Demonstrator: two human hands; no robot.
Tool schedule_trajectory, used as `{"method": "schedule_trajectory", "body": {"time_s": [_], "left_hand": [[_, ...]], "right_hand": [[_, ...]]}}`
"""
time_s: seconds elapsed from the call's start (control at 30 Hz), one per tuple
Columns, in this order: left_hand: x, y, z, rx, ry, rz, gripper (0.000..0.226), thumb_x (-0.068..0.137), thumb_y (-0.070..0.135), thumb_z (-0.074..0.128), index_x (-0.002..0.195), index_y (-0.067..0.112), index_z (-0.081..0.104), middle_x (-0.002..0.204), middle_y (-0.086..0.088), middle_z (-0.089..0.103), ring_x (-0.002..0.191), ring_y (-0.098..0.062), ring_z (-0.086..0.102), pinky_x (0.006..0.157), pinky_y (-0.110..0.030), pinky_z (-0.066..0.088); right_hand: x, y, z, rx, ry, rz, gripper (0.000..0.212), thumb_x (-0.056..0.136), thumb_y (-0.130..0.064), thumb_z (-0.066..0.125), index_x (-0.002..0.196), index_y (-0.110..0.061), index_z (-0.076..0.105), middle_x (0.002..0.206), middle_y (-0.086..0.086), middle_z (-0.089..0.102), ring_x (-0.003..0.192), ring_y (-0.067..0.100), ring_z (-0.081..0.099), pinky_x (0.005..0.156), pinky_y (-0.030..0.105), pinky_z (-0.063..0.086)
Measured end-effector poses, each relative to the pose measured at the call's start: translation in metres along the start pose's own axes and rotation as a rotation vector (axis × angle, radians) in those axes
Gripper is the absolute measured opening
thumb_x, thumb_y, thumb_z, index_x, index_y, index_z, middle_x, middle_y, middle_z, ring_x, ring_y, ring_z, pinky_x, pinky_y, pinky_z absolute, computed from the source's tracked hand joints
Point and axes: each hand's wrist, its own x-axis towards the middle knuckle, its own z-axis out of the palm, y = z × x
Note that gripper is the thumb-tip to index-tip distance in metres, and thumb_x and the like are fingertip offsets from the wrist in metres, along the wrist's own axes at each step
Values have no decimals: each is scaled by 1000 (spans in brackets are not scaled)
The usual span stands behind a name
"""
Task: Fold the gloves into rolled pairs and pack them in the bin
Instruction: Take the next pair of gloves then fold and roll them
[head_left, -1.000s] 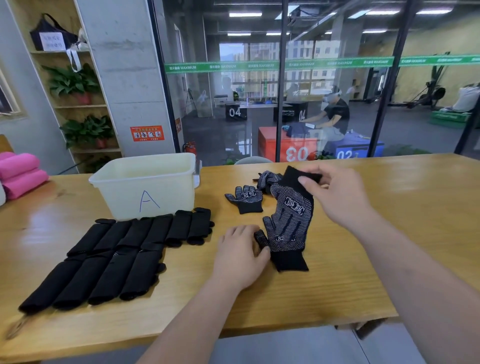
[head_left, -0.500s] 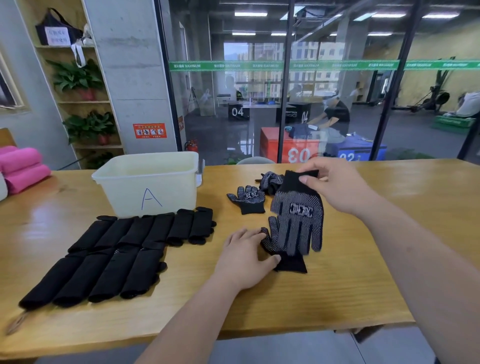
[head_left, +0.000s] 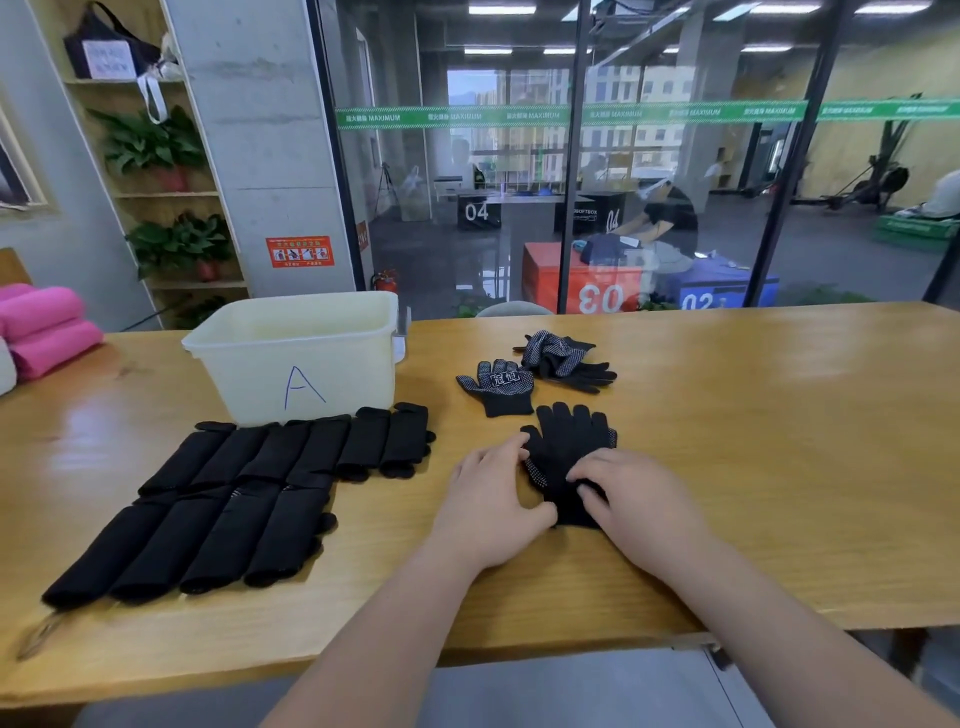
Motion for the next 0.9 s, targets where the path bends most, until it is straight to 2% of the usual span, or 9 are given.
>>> {"method": "schedule_trajectory", "body": {"time_s": [0.07,0.17,0.23,0.3,0.37,0.43,0.57,0.77,0.9], "left_hand": [[0,0,-1,-10,-11,-10,97,81,56,69,164,36,23,152,19,50,146,-12,32,122,-41,31],[-1,1,-3,-20,4,-2,91,81,59,73,157,41,25,150,19,52,145,-14,33,120,-40,32],[-2,2,-3,-23,11,-1,93,82,61,73,156,42,21,151,20,51,147,-16,32,120,-41,29],[-2,2,-3,-25,2,-9,104,82,64,73,163,38,12,154,20,49,150,-16,28,123,-42,27],[-1,1,-2,-34,-3,-17,108,83,65,72,164,39,6,156,21,47,152,-16,25,125,-42,26],[-1,1,-2,-27,-6,-15,109,83,66,72,165,40,4,157,21,46,153,-16,25,125,-43,25],[-3,2,-4,-57,-22,-9,109,84,63,72,166,40,4,160,19,44,153,-15,24,125,-42,23],[-2,-3,-4,-71,-47,3,115,80,64,76,167,42,3,162,18,43,155,-12,22,126,-43,21],[0,-4,-3,-75,-43,-1,117,79,66,78,166,43,3,162,20,43,155,-12,22,126,-43,22]], "right_hand": [[3,-1,-1,-26,59,56,21,99,-26,67,116,-32,77,113,-13,75,104,18,69,87,37,56],[4,-2,-9,-39,265,197,20,94,-22,74,113,-30,79,105,-7,78,95,24,71,79,39,59],[-3,-8,-8,-121,341,135,21,86,-15,82,105,-24,81,97,-3,79,89,26,73,80,39,59],[-13,-16,-2,-212,302,47,18,82,-12,83,94,-24,80,85,-4,76,83,24,72,80,39,56],[-22,-23,3,-223,216,65,16,81,-13,81,86,-27,77,77,-7,72,77,22,69,77,39,54],[-25,-20,7,-174,201,106,16,82,-14,83,90,-28,79,80,-7,75,75,21,70,72,38,57],[-25,-16,7,4,229,144,21,94,-18,75,110,-31,79,90,-8,78,79,22,71,65,40,58],[-27,-19,5,-8,254,121,28,86,-4,80,96,-29,77,77,-10,73,84,31,70,61,40,57],[-28,-23,4,-71,232,132,28,83,-8,85,89,-33,75,70,-12,70,83,29,72,63,34,56]]}}
